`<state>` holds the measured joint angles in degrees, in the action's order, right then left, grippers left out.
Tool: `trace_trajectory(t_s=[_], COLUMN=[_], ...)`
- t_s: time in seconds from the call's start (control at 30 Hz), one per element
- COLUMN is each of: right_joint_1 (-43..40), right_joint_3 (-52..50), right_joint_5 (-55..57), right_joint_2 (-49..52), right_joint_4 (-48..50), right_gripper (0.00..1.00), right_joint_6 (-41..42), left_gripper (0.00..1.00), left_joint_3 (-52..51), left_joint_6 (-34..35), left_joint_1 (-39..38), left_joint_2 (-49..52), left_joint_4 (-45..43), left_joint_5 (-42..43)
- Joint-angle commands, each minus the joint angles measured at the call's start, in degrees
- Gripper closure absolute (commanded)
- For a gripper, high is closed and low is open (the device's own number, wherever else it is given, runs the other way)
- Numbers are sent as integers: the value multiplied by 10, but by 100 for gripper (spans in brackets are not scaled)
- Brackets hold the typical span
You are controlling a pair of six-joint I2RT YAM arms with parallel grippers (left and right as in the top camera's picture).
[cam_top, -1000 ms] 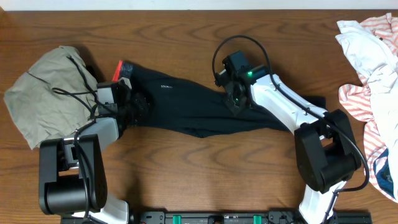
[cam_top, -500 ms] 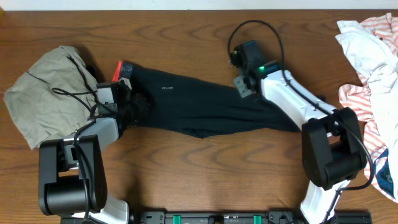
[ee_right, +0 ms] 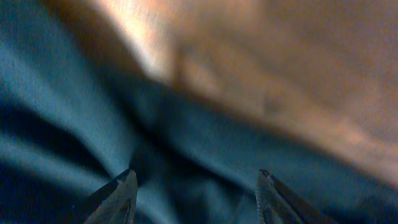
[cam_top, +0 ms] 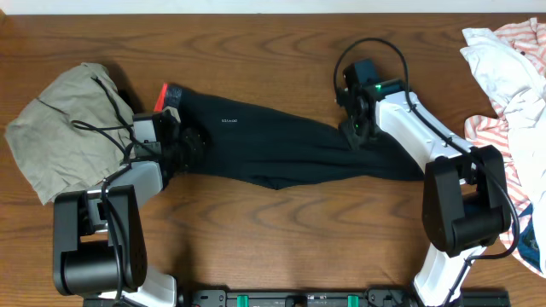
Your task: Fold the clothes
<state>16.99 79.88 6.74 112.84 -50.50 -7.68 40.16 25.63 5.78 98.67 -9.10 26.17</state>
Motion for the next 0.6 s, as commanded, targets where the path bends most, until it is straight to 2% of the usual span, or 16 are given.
trace_trajectory(t_s=[0.0,0.1,0.2,0.3,0.43,0.47,0.57], right_joint_1=[-1,-1,-1,-1,-2,-2,-9], right_joint_3=[-1,-1,-1,-1,-1,-1,-1], right_joint_5=[-19,-19,-24,-27,-27,-27,-26], right_joint_2=[-13,-13,-13,-13,-13,-13,-13], right_joint_4=[-24,-33,-35,-34,-33,-33,-26], right_gripper=[42,44,52,67,95,99,99], right_joint_6=[-23,-23,-23,-23,-23,-23,-16], left_gripper=[60,60,60,60,60,60,60], left_joint_3=[-5,-5,-5,-5,-5,-5,-5], left_joint_6=[-6,-6,-8,-24,-27,-27,-27], left_joint_1=[2,2,2,2,2,2,2], left_joint_2=[4,4,4,4,4,4,4], left_joint_4=[14,13,14,14,16,16,16], left_joint_5=[-29,-30,-30,-30,-30,-30,-30])
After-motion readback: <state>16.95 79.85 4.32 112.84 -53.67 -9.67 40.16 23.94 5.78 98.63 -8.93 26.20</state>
